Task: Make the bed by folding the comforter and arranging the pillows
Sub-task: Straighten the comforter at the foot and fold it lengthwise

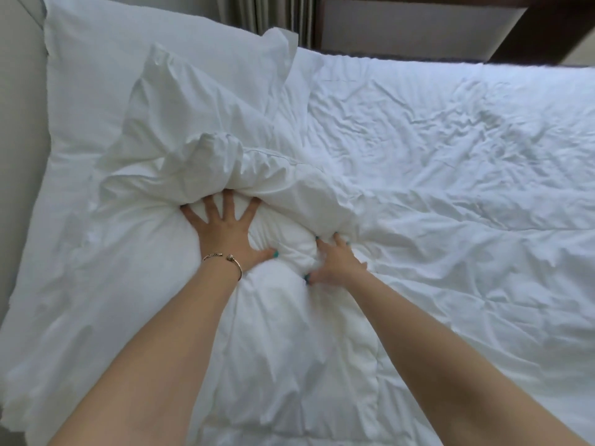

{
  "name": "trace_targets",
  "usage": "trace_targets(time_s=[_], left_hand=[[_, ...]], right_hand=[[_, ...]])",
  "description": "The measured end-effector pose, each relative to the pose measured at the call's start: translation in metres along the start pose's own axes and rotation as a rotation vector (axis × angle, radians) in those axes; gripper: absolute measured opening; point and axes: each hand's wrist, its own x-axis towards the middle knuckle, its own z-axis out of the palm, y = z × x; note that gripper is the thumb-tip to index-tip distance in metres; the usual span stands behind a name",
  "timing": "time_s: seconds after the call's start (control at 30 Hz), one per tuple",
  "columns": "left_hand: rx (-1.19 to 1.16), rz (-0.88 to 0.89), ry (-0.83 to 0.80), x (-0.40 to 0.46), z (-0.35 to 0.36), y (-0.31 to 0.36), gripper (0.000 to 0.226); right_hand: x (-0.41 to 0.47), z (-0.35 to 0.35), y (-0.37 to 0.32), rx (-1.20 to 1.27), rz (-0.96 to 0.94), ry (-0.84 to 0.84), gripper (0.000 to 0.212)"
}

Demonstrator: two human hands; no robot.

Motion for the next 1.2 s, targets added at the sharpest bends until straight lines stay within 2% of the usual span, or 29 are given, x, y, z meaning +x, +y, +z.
trace_targets(time_s=[0.1,0.2,0.3,0.37,0.4,0.47,0.5,0.6,0.7,0.87,1.0,1.07,1.13,1.2], left_hand=[[-0.041,0.026,-0.089,-0.006,-0.016,-0.007,0.113],[-0.111,0.042,-0.121,-0.003,-0.043,-0.015,0.103],[-0.248,0.089,0.136,0.013,-0.08,-0.02,0.085],[-0.142,0.177,0.318,0.034,-0.106,-0.027,0.083],[-0.018,0.219,0.336,0.046,-0.117,-0.034,0.079],[0.141,0.221,0.233,0.067,-0.131,-0.056,0.069],[0.122,0.187,0.152,0.073,-0.132,-0.068,0.07],[-0.064,0.125,-0.061,0.074,-0.12,-0.097,0.1],[-0.178,0.126,-0.133,0.065,-0.112,-0.105,0.119],[-0.18,0.14,-0.061,0.064,-0.114,-0.106,0.132],[-0.291,0.108,0.242,0.066,-0.125,-0.119,0.116],[-0.337,0.112,0.299,0.074,-0.129,-0.121,0.121],[-0.416,0.091,0.228,0.08,-0.135,-0.12,0.13],[-0.594,0.054,0.148,0.084,-0.139,-0.122,0.133]], right_hand=[[-0.015,-0.008,-0.027,0.211,-0.108,0.129,0.085],[-0.025,-0.026,-0.057,0.21,-0.232,0.237,0.089],[-0.027,-0.048,-0.088,0.184,-0.322,0.263,0.097],[-0.024,-0.062,-0.106,0.181,-0.343,0.288,0.097],[-0.021,-0.069,-0.114,0.176,-0.351,0.302,0.096],[-0.017,-0.081,-0.127,0.164,-0.361,0.315,0.095],[-0.016,-0.085,-0.132,0.152,-0.36,0.308,0.094],[-0.014,-0.094,-0.146,0.129,-0.352,0.254,0.096],[-0.016,-0.096,-0.157,0.108,-0.333,0.227,0.109],[-0.017,-0.106,-0.165,0.094,-0.291,0.226,0.133],[-0.014,-0.125,-0.16,0.027,-0.291,0.199,0.143],[-0.014,-0.124,-0.156,-0.042,-0.305,0.243,0.136],[-0.016,-0.12,-0.148,-0.017,-0.32,0.228,0.121],[-0.017,-0.119,-0.14,0.06,-0.296,0.169,0.11]])
